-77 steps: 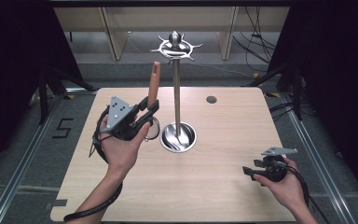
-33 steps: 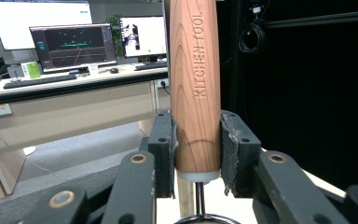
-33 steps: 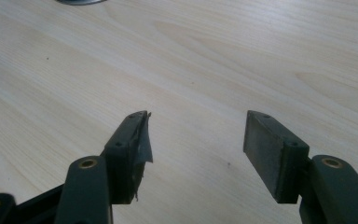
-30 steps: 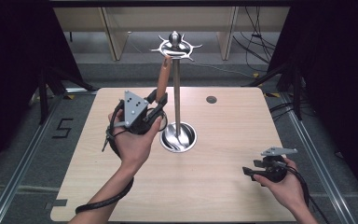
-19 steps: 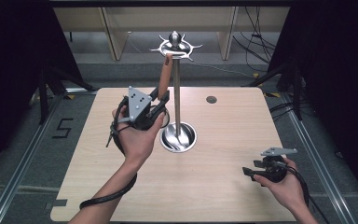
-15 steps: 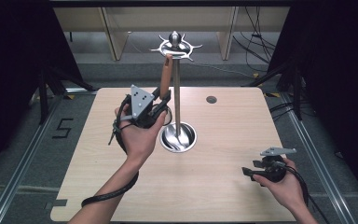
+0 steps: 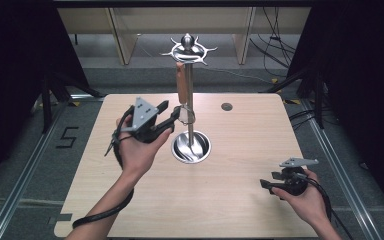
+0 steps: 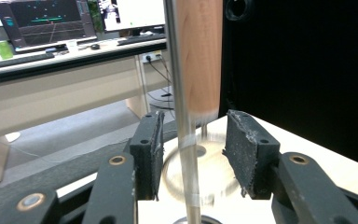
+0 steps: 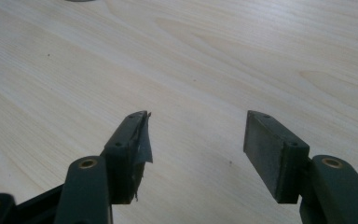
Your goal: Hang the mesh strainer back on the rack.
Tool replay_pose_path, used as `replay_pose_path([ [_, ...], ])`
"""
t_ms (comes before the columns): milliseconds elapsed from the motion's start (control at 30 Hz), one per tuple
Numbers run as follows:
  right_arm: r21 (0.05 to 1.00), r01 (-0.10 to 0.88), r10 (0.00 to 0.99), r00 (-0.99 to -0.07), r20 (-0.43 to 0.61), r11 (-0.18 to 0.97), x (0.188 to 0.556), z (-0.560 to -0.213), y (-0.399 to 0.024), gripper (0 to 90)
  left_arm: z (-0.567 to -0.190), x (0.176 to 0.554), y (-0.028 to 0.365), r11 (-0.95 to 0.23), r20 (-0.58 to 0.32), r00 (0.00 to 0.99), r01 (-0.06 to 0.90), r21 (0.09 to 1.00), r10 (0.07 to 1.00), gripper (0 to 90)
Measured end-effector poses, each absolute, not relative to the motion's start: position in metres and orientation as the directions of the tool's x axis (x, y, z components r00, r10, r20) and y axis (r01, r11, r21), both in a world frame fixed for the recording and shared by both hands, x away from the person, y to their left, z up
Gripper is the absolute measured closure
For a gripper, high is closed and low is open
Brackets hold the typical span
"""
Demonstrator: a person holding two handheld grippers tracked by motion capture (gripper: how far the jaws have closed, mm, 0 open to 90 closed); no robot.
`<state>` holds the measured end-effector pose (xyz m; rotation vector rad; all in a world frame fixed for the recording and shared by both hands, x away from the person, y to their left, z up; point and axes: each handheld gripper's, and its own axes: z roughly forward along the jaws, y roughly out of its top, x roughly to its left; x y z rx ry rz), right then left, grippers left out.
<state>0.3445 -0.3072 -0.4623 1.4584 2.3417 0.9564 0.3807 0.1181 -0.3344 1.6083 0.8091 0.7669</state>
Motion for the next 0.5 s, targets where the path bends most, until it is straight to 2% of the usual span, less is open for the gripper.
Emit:
replay_pose_path([
  [67,0.630,0.721,0.866,-0.477,0.151,0.288,0.344,-0.462,-0.308,40.9,-0.352,0.374,0.137,-0.163,0.058,0.546,0.145,0.976,0.836,52.9],
  [133,0.692,0.673,0.867,-0.479,0.138,0.261,0.347,-0.469,-0.306,40.9,-0.372,0.366,0.158,-0.169,0.027,0.527,0.223,0.960,0.850,50.1],
  [167,0.651,0.696,0.861,-0.493,0.127,0.303,0.346,-0.465,-0.309,40.9,-0.382,0.362,0.169,-0.173,0.016,0.512,0.260,0.950,0.859,48.6],
  [200,0.615,0.735,0.876,-0.460,0.143,0.286,0.344,-0.463,-0.306,40.9,-0.392,0.358,0.179,-0.161,-0.003,0.488,0.293,0.942,0.873,46.6],
  [233,0.639,0.699,0.855,-0.504,0.121,0.321,0.347,-0.465,-0.309,40.9,-0.403,0.355,0.189,-0.147,-0.018,0.454,0.324,0.935,0.891,44.6],
  [300,0.621,0.726,0.866,-0.478,0.148,0.294,0.345,-0.465,-0.305,40.7,-0.422,0.348,0.208,-0.140,-0.024,0.397,0.381,0.914,0.918,40.8],
  [500,0.621,0.713,0.860,-0.497,0.119,0.326,0.348,-0.470,-0.305,40.7,-0.457,0.335,0.248,-0.111,-0.081,0.310,0.555,0.824,0.947,35.6],
])
